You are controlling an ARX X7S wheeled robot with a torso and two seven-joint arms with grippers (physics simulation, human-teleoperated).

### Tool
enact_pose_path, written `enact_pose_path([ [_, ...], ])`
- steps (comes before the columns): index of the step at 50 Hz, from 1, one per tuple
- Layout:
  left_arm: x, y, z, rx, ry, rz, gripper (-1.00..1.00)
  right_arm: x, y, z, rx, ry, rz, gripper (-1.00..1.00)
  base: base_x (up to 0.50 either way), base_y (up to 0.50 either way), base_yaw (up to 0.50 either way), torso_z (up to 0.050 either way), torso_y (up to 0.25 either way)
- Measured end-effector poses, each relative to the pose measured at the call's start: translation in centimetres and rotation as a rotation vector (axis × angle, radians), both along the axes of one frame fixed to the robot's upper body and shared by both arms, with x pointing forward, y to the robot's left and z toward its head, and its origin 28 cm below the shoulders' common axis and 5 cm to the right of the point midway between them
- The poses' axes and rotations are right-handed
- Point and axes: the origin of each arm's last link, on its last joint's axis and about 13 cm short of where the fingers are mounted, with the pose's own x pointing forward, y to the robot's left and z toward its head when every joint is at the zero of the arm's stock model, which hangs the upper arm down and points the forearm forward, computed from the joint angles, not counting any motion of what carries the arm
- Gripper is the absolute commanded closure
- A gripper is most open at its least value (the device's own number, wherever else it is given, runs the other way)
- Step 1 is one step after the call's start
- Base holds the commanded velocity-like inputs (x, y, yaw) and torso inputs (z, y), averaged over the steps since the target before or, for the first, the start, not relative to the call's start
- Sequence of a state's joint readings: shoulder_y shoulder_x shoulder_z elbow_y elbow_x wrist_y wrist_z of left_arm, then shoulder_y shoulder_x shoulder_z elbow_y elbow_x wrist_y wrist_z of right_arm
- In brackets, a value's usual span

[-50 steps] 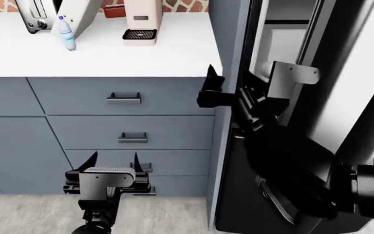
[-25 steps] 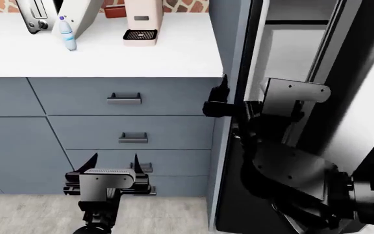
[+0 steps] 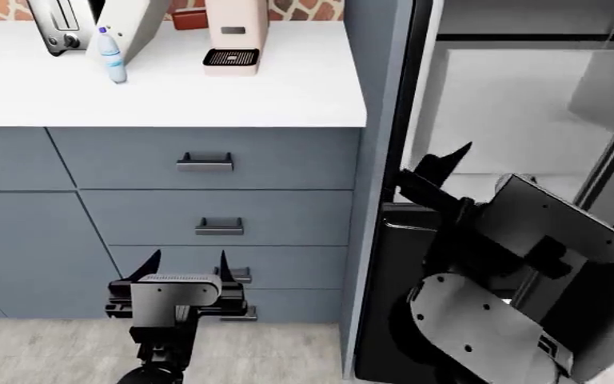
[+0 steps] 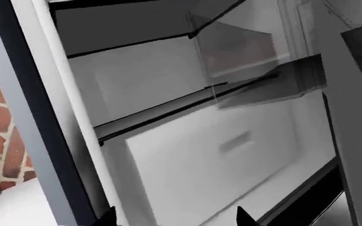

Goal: Open the fridge door

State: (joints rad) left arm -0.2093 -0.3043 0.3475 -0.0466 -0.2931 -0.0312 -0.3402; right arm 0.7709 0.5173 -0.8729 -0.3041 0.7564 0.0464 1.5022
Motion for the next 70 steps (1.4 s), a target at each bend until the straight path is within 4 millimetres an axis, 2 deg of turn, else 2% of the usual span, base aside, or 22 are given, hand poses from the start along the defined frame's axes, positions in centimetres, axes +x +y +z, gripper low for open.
enact_pose_path([
  [8,0.0,0.0,0.0,-0.001,-0.001,0.000,-1.00,-2.5,-1.5,0.3,0.075,-0.059,-0.113,-1.00,0.00,0.00,0.00,0.000,0.000],
  [19,0.0,-0.1,0.0,-0.002,-0.002,0.001,-1.00,-5.9,-4.6,0.5,0.130,-0.132,-0.318,-1.00,0.00,0.00,0.00,-0.002,0.000],
  [30,-0.1,-0.1,0.0,-0.004,-0.001,0.003,-1.00,-6.8,-7.8,-1.7,0.112,-0.040,-0.560,-1.00,0.00,0.00,0.00,0.000,0.000],
  [38,-0.2,-0.1,-0.1,-0.006,0.001,0.004,-1.00,-7.4,-9.6,-3.0,0.110,0.031,-0.667,-1.00,0.00,0.00,0.00,0.000,0.000],
  [52,-0.1,-0.1,-0.2,-0.008,0.006,0.003,-1.00,-8.6,-12.0,-4.1,0.115,0.103,-0.729,-1.00,0.00,0.00,0.00,-0.001,0.000],
  [70,0.0,-0.1,-0.3,-0.007,0.009,0.003,-1.00,-11.4,-15.5,-5.6,0.183,0.133,-0.614,-1.00,0.00,0.00,0.00,0.000,0.000],
])
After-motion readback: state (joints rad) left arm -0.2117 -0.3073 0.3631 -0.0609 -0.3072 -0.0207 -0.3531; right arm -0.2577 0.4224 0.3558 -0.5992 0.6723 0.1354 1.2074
